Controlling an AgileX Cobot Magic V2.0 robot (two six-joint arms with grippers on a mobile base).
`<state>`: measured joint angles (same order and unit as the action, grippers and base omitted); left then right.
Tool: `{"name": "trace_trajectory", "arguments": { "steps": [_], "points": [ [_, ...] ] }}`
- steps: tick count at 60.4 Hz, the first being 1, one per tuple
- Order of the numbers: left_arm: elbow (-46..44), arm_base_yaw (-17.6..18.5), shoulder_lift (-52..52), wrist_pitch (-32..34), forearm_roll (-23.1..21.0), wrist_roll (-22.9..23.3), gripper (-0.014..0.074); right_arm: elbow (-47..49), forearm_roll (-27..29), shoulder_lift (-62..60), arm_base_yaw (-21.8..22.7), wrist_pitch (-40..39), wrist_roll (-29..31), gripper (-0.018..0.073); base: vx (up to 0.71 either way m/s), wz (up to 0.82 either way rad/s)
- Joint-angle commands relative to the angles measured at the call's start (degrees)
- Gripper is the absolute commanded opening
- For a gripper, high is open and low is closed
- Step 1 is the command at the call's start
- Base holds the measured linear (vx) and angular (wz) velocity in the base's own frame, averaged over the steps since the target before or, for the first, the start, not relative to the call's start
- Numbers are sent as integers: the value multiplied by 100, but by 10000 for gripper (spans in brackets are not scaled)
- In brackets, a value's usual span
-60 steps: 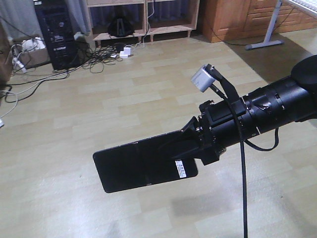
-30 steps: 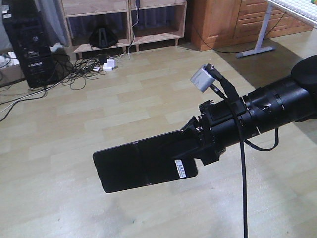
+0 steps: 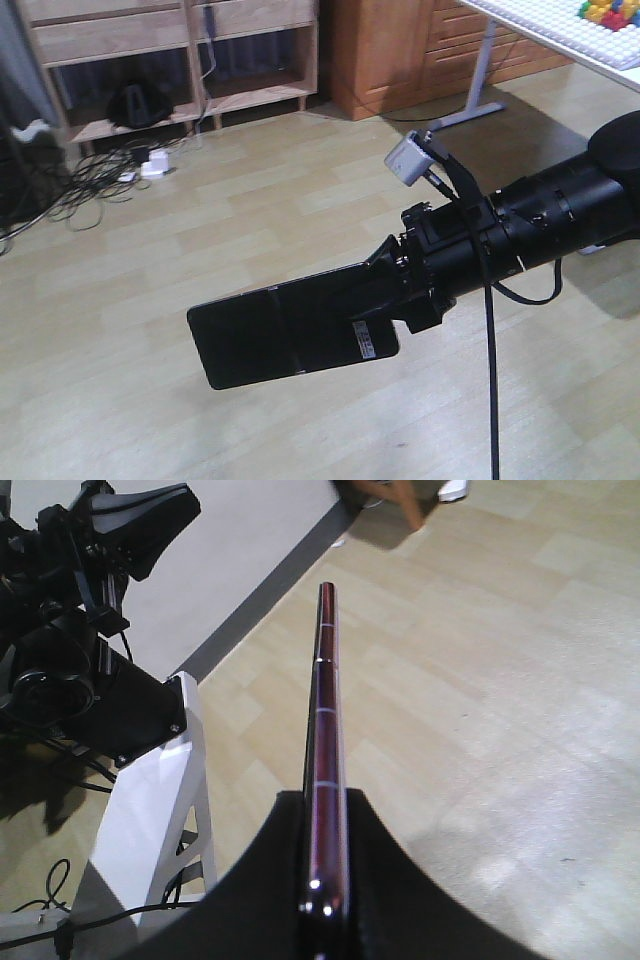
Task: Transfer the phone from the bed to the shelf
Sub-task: 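Drive the base across the floor toward the wooden cabinets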
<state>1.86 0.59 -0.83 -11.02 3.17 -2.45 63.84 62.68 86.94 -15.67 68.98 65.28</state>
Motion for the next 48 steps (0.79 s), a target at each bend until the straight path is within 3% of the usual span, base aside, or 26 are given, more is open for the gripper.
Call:
{"name": "trace_trajectory", "arguments": {
  "steps": [1, 48],
  "points": [
    [-146, 12, -60, 418, -26, 22, 1, 138, 500, -220, 23, 494, 19, -1, 46, -35],
    [-146, 12, -60, 418, -26, 22, 1, 138, 505, -220, 23, 494, 19, -1, 46, -31]
  ]
}}
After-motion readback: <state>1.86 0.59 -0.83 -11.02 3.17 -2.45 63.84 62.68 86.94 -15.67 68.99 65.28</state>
